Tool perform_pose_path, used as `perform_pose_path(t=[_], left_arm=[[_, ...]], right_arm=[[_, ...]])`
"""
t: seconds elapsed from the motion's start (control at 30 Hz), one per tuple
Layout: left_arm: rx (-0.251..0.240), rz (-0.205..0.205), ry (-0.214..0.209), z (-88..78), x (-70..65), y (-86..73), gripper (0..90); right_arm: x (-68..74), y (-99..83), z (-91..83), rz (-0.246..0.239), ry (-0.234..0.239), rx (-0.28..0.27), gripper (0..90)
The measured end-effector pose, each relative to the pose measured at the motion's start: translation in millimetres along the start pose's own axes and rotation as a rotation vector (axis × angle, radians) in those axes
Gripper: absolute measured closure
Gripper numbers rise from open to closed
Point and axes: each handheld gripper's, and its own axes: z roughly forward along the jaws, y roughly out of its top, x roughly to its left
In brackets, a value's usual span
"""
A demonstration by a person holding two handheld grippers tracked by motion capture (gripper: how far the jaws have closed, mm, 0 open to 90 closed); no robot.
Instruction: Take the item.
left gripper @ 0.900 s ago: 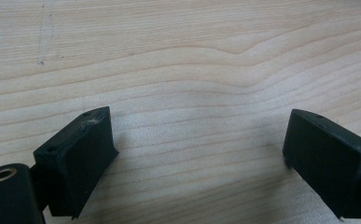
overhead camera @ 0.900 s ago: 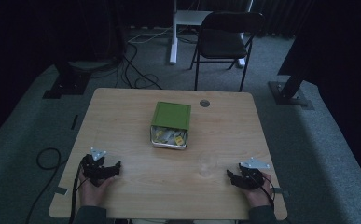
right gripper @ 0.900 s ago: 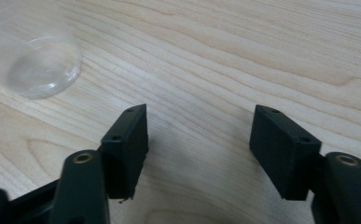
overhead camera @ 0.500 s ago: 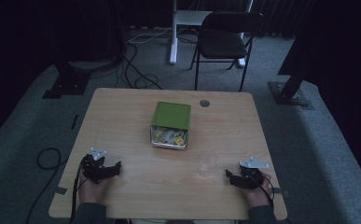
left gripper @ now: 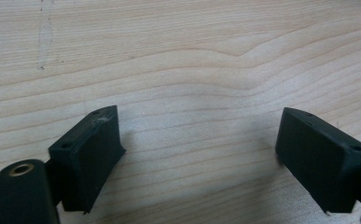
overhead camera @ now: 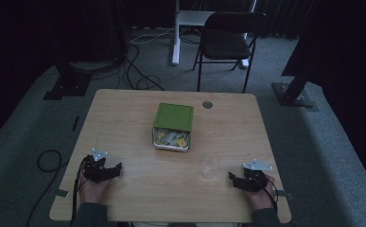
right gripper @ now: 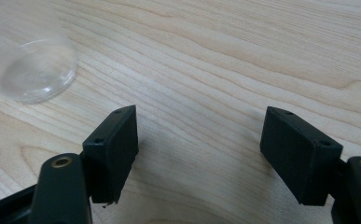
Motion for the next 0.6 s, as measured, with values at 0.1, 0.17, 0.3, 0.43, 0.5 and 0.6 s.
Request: perform_pose_path(t=[0.1, 0.17, 0.3, 0.43, 0.5, 0.6], left_arm=[[0.007, 0.000, -0.001, -0.6, -0.5, 0.9, 17.1], [0.006, -0.010, -0.002, -2.2, -1.9, 1.2, 22.2], [0.005, -0.014, -0.024, -4.5, -5.1, 1.9, 24.5], [0.001, 0.012, -0.045, -9.9, -9.6, 4.1, 25.6], [-0.007, 0.021, -0.047, -12.8, -11.8, 5.0, 25.9], [-0.022, 0.033, -0.054, -18.0, -15.4, 7.6, 25.8]], right_arm=[[0.1, 0.1, 0.0, 0.000, -0.001, 0.001, 27.0], [0.2, 0.1, 0.0, 0.000, -0.001, 0.001, 26.9], [0.6, 0.1, 0.1, 0.002, -0.002, 0.001, 26.8], [0.6, 0.1, 0.1, 0.003, -0.002, 0.001, 26.8], [0.6, 0.1, 0.1, 0.003, -0.002, 0.001, 26.8], [0.5, 0.1, 0.1, 0.002, -0.002, 0.001, 26.8]])
